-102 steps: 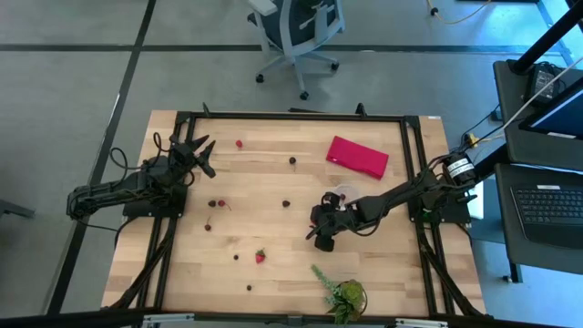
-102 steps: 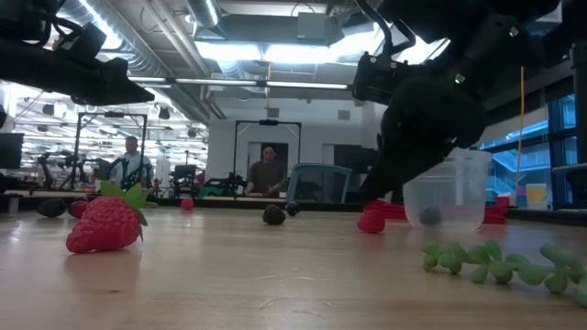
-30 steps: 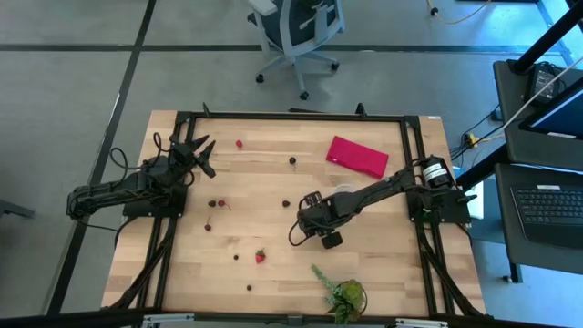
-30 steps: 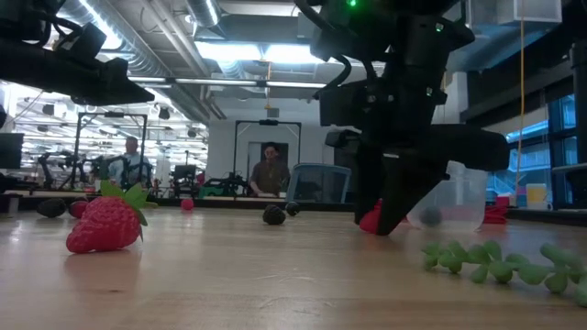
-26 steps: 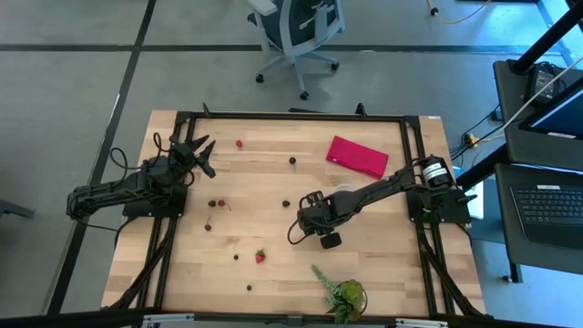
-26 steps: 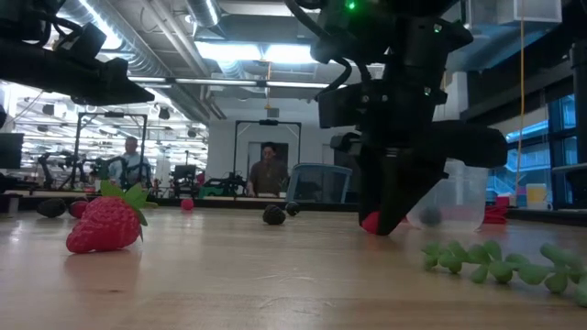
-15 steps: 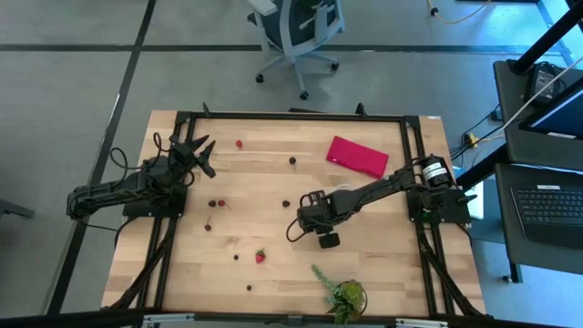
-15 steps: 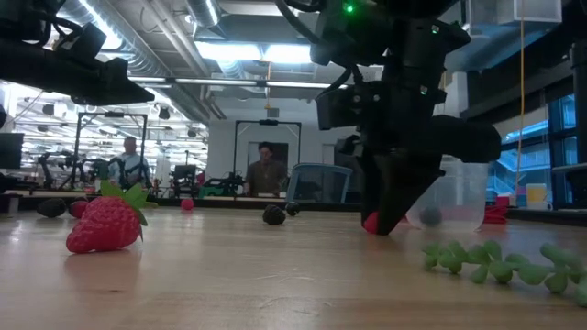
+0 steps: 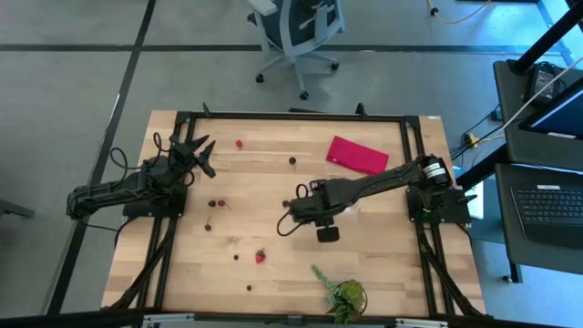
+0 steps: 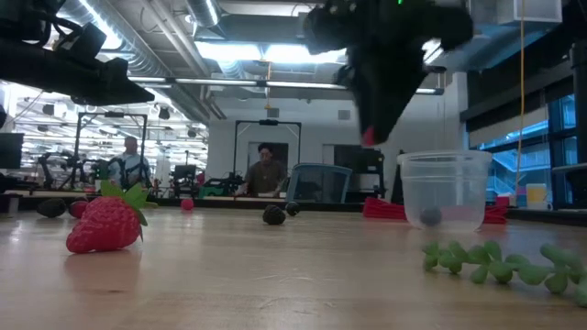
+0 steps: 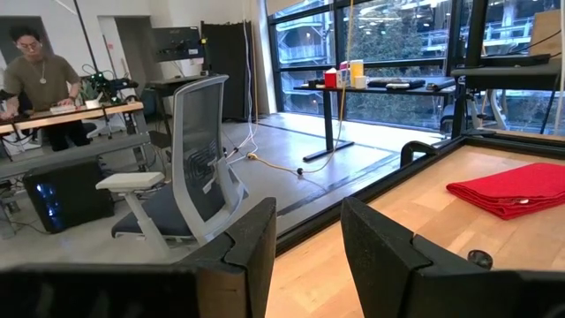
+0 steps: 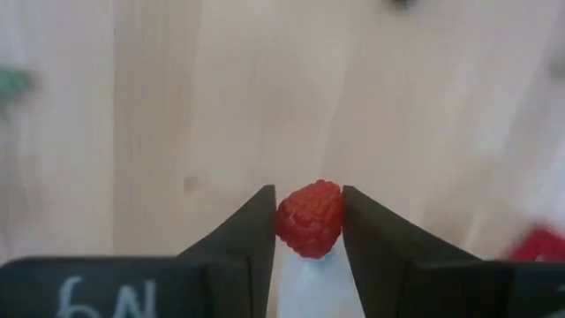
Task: Pick and placing Produce into tupperware
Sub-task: Put the bottom red raspberry into the transparent container, then put the right blackberry into the transparent container
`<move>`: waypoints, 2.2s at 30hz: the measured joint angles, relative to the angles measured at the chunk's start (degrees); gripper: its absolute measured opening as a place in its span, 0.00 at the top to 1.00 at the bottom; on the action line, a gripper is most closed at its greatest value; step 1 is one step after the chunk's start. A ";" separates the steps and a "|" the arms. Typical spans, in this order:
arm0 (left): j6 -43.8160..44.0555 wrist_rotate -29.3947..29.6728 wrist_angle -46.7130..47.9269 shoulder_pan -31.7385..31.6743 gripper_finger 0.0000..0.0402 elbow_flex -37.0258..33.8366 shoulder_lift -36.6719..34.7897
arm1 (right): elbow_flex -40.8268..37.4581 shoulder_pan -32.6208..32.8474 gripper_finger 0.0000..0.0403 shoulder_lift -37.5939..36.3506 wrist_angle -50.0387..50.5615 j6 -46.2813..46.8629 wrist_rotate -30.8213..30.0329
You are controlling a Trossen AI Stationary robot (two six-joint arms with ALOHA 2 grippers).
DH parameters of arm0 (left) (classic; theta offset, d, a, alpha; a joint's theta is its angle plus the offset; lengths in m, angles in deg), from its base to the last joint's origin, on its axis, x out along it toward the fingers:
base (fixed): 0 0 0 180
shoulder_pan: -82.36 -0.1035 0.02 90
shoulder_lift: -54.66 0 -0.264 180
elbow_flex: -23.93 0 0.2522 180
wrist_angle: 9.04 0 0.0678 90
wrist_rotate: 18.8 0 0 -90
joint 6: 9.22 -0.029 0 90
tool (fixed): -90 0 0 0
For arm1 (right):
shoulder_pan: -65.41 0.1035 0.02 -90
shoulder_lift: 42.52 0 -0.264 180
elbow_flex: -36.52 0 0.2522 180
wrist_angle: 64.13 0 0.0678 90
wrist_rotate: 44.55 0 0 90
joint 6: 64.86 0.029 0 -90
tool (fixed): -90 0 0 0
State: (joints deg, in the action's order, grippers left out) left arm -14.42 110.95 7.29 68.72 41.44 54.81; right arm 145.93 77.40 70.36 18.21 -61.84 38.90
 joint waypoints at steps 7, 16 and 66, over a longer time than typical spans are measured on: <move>0.01 0.00 0.00 0.00 0.69 0.01 0.01 | -1.54 0.00 0.70 -4.27 8.09 7.34 0.00; 0.01 0.00 0.00 0.00 0.69 0.00 0.00 | -15.99 -1.66 0.70 -15.15 -0.77 11.52 -4.36; 0.27 -0.02 -0.04 0.01 0.69 0.00 0.01 | -30.82 -6.51 0.35 -34.21 -26.43 3.79 -5.03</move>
State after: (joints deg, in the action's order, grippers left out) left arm -14.15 110.93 7.24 68.73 41.44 54.82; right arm 115.11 70.89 36.14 -8.22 -58.05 33.87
